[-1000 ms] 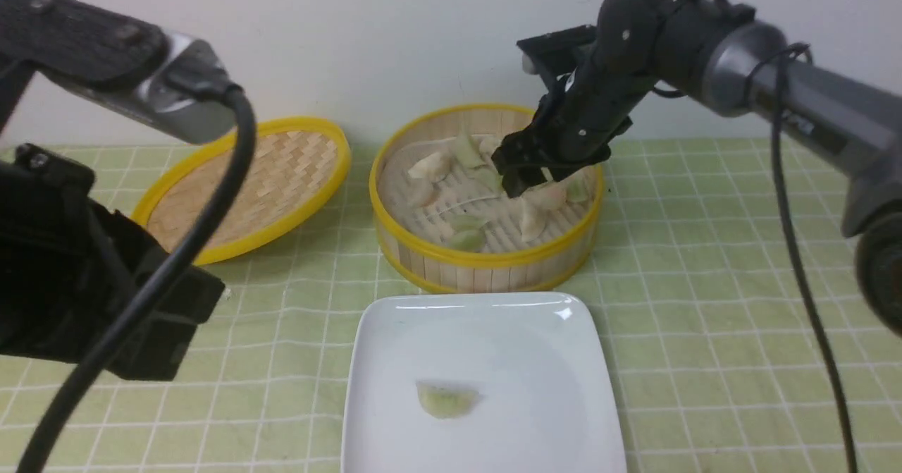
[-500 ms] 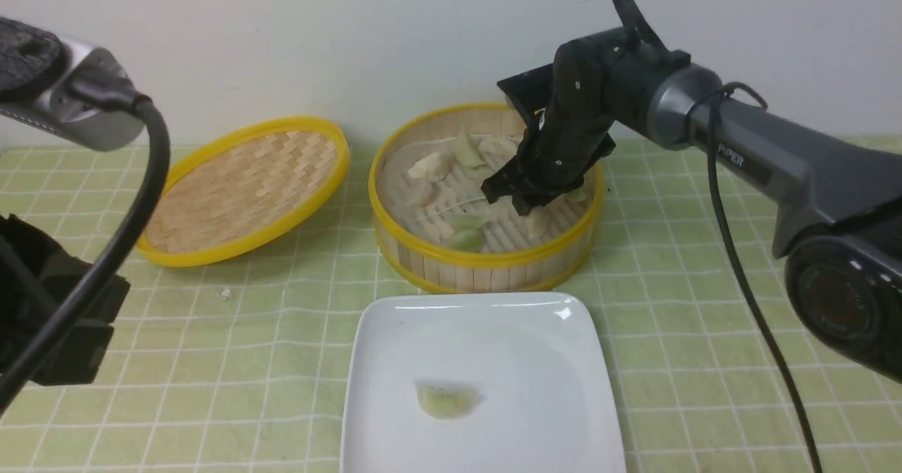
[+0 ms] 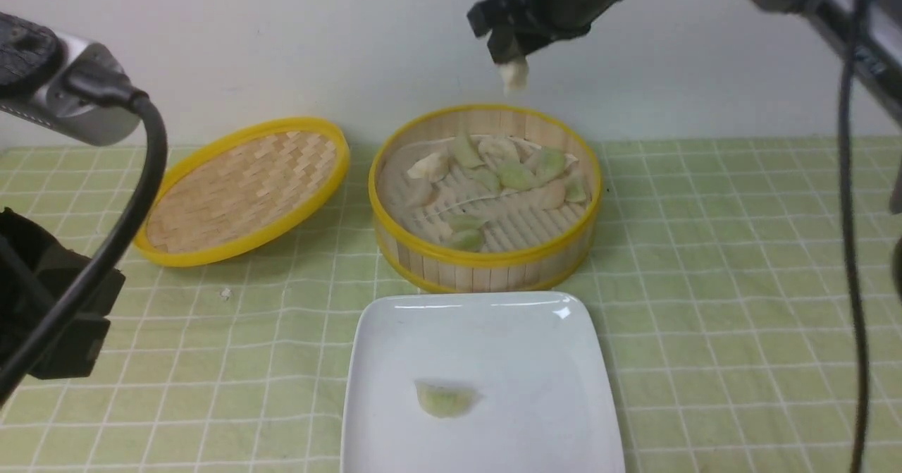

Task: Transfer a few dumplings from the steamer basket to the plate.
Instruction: Use the right arm to grab a dumpling from inside the steamer, then use the right arm to put the dumpling into the plate, then use the right arm to grab a dumpling from inside the steamer

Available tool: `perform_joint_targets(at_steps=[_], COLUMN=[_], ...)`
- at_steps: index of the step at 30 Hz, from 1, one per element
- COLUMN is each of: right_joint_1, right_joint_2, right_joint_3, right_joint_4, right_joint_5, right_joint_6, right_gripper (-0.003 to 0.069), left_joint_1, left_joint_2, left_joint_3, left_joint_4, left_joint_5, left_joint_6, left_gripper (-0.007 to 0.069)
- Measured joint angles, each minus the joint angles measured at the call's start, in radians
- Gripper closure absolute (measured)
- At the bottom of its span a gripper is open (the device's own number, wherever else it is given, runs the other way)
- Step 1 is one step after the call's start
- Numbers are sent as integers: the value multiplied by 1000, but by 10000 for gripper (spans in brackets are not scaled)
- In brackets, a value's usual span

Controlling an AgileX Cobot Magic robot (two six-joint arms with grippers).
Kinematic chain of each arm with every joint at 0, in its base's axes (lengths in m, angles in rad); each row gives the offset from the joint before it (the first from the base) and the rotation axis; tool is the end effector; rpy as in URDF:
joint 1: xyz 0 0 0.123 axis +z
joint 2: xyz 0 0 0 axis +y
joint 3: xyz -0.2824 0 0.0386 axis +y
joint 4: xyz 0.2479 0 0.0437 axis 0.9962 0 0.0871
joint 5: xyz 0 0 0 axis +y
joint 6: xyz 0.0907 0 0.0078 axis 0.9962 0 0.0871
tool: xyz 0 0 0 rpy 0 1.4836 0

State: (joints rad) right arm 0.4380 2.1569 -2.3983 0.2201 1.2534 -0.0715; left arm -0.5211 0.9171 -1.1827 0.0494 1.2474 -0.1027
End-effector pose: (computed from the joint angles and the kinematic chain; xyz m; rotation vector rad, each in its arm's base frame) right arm 0.4200 0.2176 0.3678 -0.6352 2.4327 0.4414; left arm 0.1266 -0.0677 0.4069 0.5131 2.4212 -0.2054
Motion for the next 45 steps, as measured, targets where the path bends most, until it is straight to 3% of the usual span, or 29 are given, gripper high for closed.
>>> perform_joint_targets(at_steps=[8, 12, 17, 20, 28, 31, 35, 45], right_joint_1=[97, 168, 190, 190, 190, 189, 167, 66], right_joint_2=[-287, -282, -216, -177, -163, -165, -151, 152], right_joint_3=[539, 788, 894, 896, 794, 697, 550, 196], right_joint_4=[89, 99, 81, 74, 21, -31, -100, -94], right_joint_5=[-1, -3, -44, -71, -73, -54, -65, -65], right_joint_6=[-80, -79, -54, -49, -2, -2, -3, -43], right_gripper=[484, 484, 484, 462, 146, 84, 74, 121], left_joint_1=[0, 0, 0, 0, 0, 0, 0, 0], left_joint_2=[0, 0, 0, 0, 0, 0, 0, 0], left_joint_3=[0, 0, 0, 0, 0, 0, 0, 0], left_joint_4=[2, 2, 3, 3, 3, 3, 3, 3], left_joint_5=[-3, -19, -23, -25, -26, -26, -26, -24], left_joint_6=[0, 0, 0, 0, 0, 0, 1, 1], left_gripper=[631, 631, 631, 631, 631, 631, 631, 631])
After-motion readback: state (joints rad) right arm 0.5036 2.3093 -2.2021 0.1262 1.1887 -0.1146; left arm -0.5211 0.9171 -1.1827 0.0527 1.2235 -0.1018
